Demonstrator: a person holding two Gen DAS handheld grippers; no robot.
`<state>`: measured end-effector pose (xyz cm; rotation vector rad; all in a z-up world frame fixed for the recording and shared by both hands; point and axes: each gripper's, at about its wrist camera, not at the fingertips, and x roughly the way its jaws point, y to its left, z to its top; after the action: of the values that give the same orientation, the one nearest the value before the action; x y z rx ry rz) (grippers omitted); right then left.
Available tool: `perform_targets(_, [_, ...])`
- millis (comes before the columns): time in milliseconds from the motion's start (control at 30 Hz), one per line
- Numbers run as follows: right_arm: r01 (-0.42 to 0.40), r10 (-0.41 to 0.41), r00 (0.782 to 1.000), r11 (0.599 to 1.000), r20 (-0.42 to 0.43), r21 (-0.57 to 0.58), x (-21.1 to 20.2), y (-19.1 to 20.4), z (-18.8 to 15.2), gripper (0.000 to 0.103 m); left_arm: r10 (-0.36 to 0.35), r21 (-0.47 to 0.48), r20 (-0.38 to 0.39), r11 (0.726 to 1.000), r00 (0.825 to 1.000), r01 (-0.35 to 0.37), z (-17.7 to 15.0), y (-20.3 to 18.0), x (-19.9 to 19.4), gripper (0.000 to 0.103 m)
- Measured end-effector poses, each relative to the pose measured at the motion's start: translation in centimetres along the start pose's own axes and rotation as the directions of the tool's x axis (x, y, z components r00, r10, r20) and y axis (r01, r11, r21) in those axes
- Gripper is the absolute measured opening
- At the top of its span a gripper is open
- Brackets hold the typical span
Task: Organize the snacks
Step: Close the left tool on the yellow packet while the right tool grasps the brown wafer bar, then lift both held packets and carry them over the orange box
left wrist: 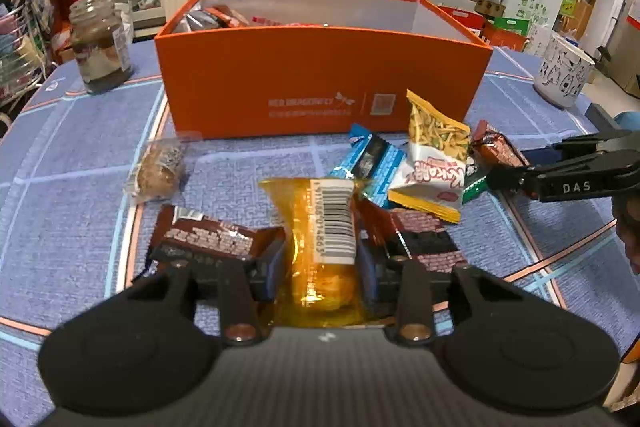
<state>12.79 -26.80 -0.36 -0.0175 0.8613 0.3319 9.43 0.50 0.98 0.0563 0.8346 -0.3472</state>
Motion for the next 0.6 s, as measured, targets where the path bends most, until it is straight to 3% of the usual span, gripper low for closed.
perform_targets(400, [0.041, -0.041, 0.999, 0.998, -0.001, -0.043, 0.1, 0.8, -0.3, 0.04, 0.012, 0.0, 0.002, 1.0, 1.0, -0.012, -0.1, 0.1, 1.4, 0.042])
perform_targets(500, [0.048, -0.049, 0.999, 0.997, -0.006, -0.058, 0.0, 1.0, -0.2, 0.036, 0.009, -0.004, 0.002, 1.0, 1.0, -0.009, 0.0, 0.1, 1.3, 0.033])
perform_targets(600, [0.055, -0.057, 0.998, 0.996, -0.013, -0.077, -0.5, 1.2, -0.2, 0.032, 0.01, 0.006, 0.02, 1.0, 1.0, -0.01, 0.1, 0.0, 0.6, 0.033])
